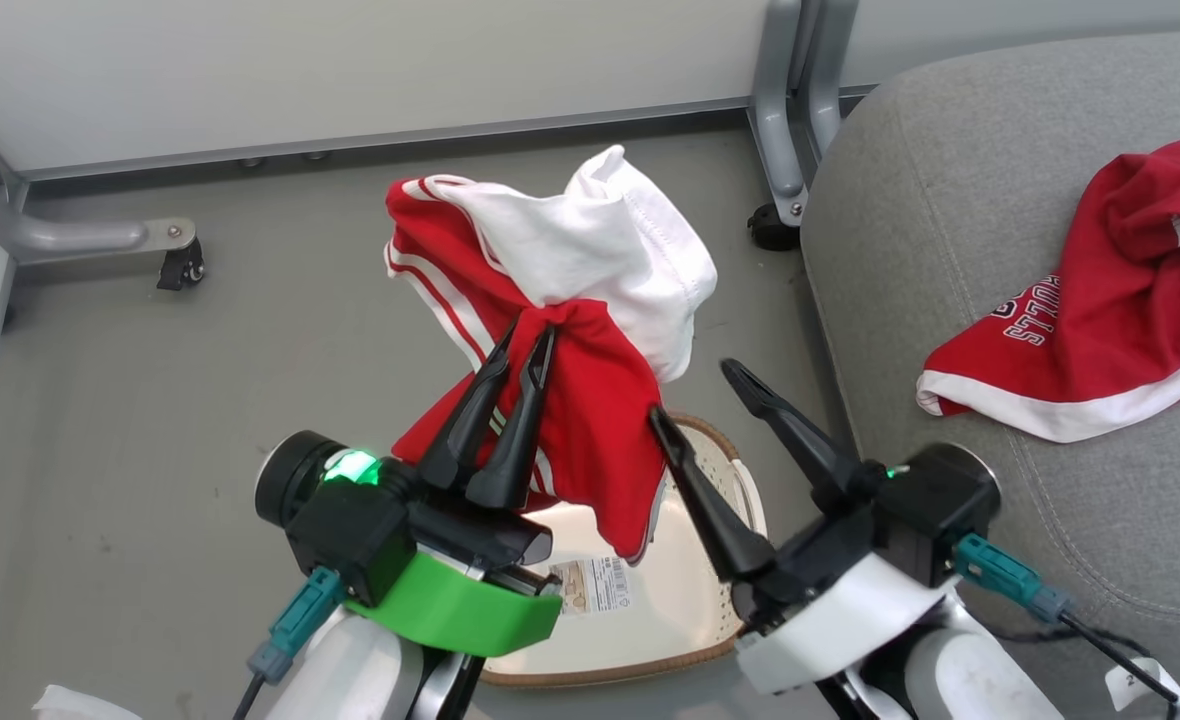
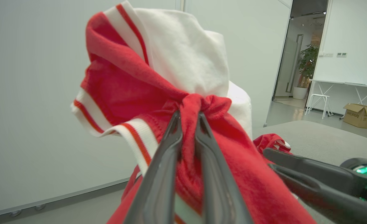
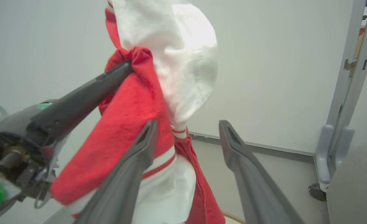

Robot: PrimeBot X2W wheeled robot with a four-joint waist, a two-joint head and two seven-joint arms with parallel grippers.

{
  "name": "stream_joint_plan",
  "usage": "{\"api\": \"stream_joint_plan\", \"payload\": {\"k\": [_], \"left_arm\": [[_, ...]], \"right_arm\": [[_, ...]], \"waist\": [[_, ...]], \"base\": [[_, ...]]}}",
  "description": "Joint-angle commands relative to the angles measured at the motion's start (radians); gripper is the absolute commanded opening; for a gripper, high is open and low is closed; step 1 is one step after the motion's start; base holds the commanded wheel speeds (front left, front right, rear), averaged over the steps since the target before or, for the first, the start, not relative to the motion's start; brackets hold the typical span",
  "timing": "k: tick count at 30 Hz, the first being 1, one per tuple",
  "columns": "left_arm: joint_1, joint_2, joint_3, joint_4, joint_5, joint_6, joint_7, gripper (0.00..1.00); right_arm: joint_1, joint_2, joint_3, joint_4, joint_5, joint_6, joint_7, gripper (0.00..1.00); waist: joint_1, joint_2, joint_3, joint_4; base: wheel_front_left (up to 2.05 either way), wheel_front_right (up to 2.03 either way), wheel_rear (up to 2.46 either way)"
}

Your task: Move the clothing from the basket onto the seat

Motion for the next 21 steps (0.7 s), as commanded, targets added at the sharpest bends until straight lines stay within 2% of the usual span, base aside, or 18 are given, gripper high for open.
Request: {"api": "stream_joint_plan", "payload": {"k": [1,6,17,18,20,21], "left_arm": [[-0.018,0.003,-0.001,0.001,0.006,-0.003,0.001,0.00],[-0.025,0.000,-0.012,0.006,0.011,-0.009,0.000,0.00],[-0.038,-0.017,-0.040,0.003,0.010,-0.024,0.000,0.00],[-0.037,-0.018,-0.042,0.003,0.009,-0.026,0.000,0.00],[-0.037,-0.019,-0.045,0.003,0.008,-0.027,0.000,0.00],[-0.037,-0.019,-0.046,0.003,0.008,-0.028,0.000,0.00]], "right_arm": [[-0.030,-0.008,0.019,-0.008,0.015,-0.001,-0.003,1.00],[-0.103,-0.017,0.083,0.023,0.062,-0.001,0.013,1.00],[-0.207,-0.012,0.179,0.194,0.117,-0.001,0.059,1.00],[-0.216,-0.010,0.184,0.206,0.118,-0.001,0.055,0.42],[-0.230,-0.006,0.195,0.225,0.123,0.000,0.048,0.00],[-0.234,-0.005,0.198,0.232,0.124,0.000,0.045,0.00]], "waist": [[0.0001,-0.0001,0.004,0.001],[0.0001,-0.0001,0.012,0.009],[0.0001,-0.0001,0.019,0.025],[0.0001,-0.0001,0.019,0.025],[0.0001,-0.0001,0.019,0.026],[0.0001,-0.0001,0.020,0.026]], "base": [[0.00,0.00,0.00],[0.00,0.00,0.00],[0.00,0.00,0.00],[0.00,0.00,0.00],[0.00,0.00,0.00],[0.00,0.00,0.00]]}}
